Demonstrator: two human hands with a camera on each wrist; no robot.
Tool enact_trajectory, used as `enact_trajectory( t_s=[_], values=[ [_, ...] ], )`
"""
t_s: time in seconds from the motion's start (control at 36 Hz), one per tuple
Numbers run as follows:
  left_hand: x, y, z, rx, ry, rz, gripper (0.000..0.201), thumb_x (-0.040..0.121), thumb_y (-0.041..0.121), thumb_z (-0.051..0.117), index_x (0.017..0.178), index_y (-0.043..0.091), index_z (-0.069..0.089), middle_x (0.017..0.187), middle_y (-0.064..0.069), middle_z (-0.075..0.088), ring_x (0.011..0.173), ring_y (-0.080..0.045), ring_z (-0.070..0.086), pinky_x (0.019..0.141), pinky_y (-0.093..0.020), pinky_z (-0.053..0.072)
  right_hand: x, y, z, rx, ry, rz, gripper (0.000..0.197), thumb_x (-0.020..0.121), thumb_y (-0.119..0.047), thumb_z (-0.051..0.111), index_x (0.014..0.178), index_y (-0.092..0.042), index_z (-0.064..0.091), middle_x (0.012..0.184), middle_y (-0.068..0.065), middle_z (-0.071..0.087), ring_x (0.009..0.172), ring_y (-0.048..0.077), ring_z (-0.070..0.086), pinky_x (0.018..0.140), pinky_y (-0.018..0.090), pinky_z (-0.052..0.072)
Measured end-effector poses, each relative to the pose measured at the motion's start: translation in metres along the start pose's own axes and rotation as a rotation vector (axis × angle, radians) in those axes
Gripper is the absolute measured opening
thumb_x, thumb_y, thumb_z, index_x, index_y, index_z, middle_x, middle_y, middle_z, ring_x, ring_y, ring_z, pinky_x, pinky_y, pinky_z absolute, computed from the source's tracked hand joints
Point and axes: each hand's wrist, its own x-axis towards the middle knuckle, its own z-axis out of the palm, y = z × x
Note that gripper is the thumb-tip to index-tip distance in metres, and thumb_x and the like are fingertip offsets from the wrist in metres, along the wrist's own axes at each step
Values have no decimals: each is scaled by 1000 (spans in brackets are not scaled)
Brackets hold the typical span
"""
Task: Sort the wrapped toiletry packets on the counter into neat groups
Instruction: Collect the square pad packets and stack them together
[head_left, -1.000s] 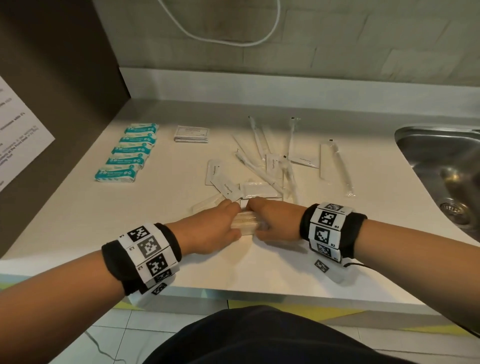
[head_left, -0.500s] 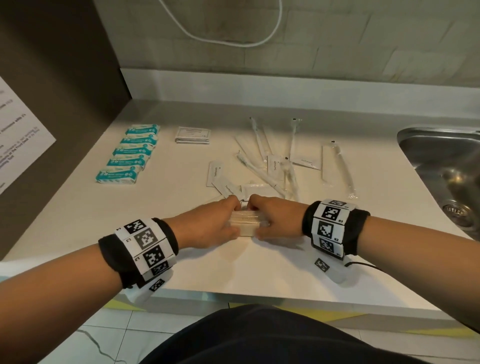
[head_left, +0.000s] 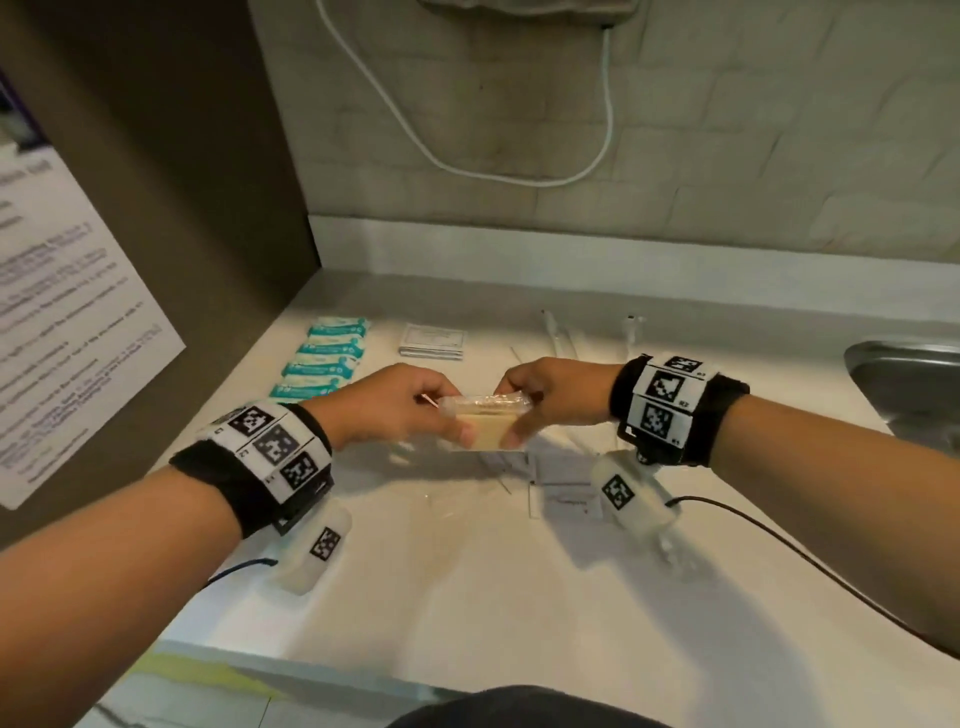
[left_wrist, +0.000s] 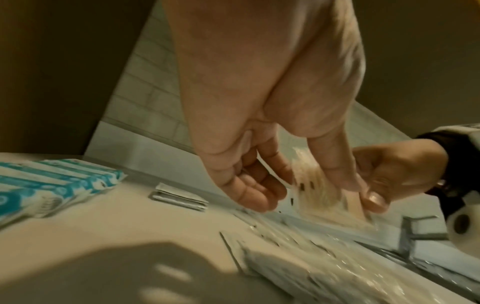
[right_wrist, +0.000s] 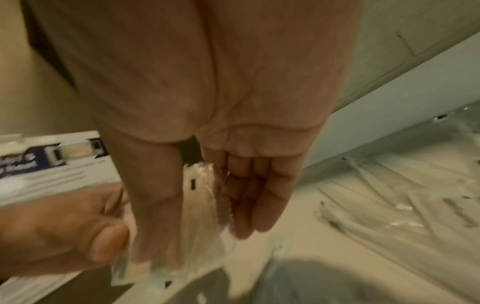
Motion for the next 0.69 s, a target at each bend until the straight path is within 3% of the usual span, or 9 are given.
enact_trajectory(
  t_s=[0.08, 0.17, 0.25, 0.33, 0.39, 0.47, 0.53, 0.61, 0.69],
  values=[
    [10, -9, -15, -55, 22, -18, 38, 69, 34, 86, 102, 21, 72, 102, 1, 74, 97, -20, 69, 92, -37, 54, 22, -5, -7, 125, -27, 27, 35, 79, -15, 76, 109, -18, 57, 96, -6, 63, 80, 3, 59, 61, 6, 46],
    [20, -22, -26, -149, 34, -41, 39, 69, 27, 87, 103, 15, 72, 103, -6, 75, 100, -26, 70, 92, -38, 56, 44, -8, -9, 227, -55, 64, 35, 80, -11, 76, 110, -16, 58, 103, -2, 64, 91, 11, 62, 77, 15, 54],
    [31, -36, -35, -243, 45, -80, 37, 71, 21, 85, 105, 13, 71, 103, -5, 75, 101, -25, 70, 90, -36, 57, 67, -11, -9, 299, -66, 111, 31, 79, -11, 77, 105, -16, 60, 106, 4, 66, 100, 19, 64, 90, 25, 54],
    [43, -48, -42, -272, 86, -131, 39, 71, 25, 85, 105, 16, 68, 101, -3, 75, 93, -21, 72, 79, -28, 58, 89, -14, -7, 340, -56, 171, 41, 79, -10, 76, 117, -9, 60, 117, 12, 66, 105, 23, 65, 97, 32, 52],
    [51, -55, -46, -251, 139, -175, 42, 72, 28, 85, 107, 19, 64, 97, -4, 75, 81, -16, 71, 70, -23, 56, 101, -16, -5, 354, -33, 199, 45, 81, -10, 75, 122, -5, 58, 117, 13, 66, 101, 22, 66, 96, 32, 53],
    [64, -64, -51, -248, 195, -243, 49, 75, 29, 84, 112, 19, 55, 92, -6, 75, 70, -14, 69, 66, -25, 57, 118, -19, -1, 410, 24, 248, 43, 83, -7, 73, 122, -3, 55, 103, 13, 66, 84, 20, 65, 88, 30, 55],
    [71, -68, -52, -240, 210, -286, 51, 77, 28, 82, 115, 20, 50, 93, -7, 75, 69, -17, 69, 70, -30, 59, 128, -20, 0, 434, 51, 271, 40, 82, -6, 73, 116, -6, 52, 93, 12, 65, 79, 21, 65, 87, 32, 56],
    [81, -74, -54, -205, 237, -325, 53, 79, 28, 80, 118, 21, 45, 93, -5, 75, 70, -18, 71, 72, -30, 60, 138, -21, 1, 408, 92, 285, 25, 80, -8, 75, 90, -10, 52, 90, 15, 67, 81, 25, 65, 91, 38, 56],
    [88, -78, -53, -142, 267, -335, 50, 81, 29, 79, 116, 21, 44, 95, -3, 72, 78, -21, 73, 77, -35, 61, 147, -20, 4, 386, 120, 294, 23, 81, -7, 75, 79, -12, 52, 82, 12, 66, 72, 22, 65, 85, 36, 58]
  ],
)
